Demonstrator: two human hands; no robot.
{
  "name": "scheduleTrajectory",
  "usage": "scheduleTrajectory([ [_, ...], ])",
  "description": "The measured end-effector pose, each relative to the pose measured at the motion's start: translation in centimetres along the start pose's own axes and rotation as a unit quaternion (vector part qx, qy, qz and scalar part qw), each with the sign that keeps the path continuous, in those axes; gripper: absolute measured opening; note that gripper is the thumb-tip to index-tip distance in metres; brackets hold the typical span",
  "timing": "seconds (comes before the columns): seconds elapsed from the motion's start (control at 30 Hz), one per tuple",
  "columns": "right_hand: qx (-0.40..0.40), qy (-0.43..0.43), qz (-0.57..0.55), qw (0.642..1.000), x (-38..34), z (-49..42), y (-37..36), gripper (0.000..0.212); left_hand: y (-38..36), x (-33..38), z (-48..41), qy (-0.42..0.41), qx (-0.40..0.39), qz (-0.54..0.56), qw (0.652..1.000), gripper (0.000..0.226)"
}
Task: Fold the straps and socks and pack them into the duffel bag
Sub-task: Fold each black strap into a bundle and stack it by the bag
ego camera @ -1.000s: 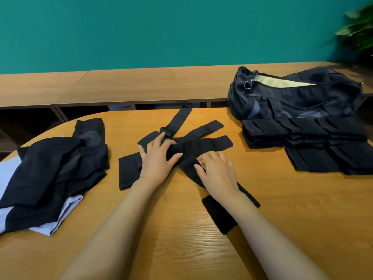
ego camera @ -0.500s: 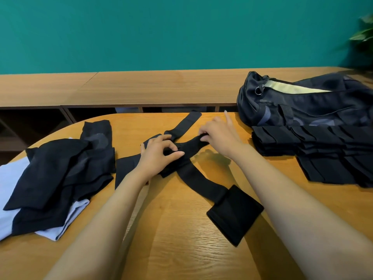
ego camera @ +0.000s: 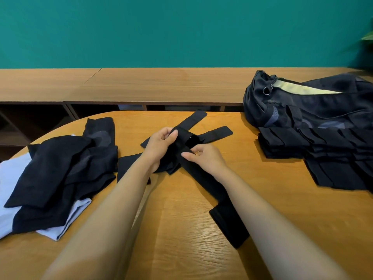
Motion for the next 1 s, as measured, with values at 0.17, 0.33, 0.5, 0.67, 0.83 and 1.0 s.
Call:
scheduleTrajectory([
  [0.17, 0.068, 0.020, -0.072, 0.995, 0.0, 1.5, 0.0, 0.032, 0.8, -1.9, 0.1, 0.015, 0.074, 0.049, 0.996, 0.018],
  [0.33, 0.112, -0.015, -0.156, 0.981, 3.8, 5.5, 0.3, 0.037, 3.7, -4.2, 0.9, 0.040, 0.213, 0.038, 0.975, 0.022],
  [0.5, 0.143, 0.006, -0.201, 0.969, 4.5, 8.3, 1.5, 0.037, 3.6, -4.0, 0.6, 0.034, 0.254, 0.011, 0.966, 0.017],
  [0.67, 0.175, 0.011, -0.268, 0.947, 7.2, 11.4, 4.0, 0.036, 4.6, -4.4, 0.7, 0.035, 0.265, 0.054, 0.962, 0.014],
  [0.83, 0.194, 0.011, -0.275, 0.942, 7.6, 9.5, 5.2, 0.032, 2.5, -2.3, -0.3, 0.001, 0.217, 0.014, 0.976, 0.018],
  [1.0, 0.184, -0.042, -0.189, 0.964, 8.2, 7.1, 7.4, 0.051, 5.1, -2.8, 0.0, 0.099, 0.293, 0.026, 0.951, 0.033],
])
Point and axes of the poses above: each hand's wrist, its own z-axis away from the middle knuckle, its own y-axis out of the back of the hand, x = y × z, the point moved 10 cm from there along -z, towards the middle knuckle, and after that the axes turned 10 degrees about -x, right-handed, at the moved point
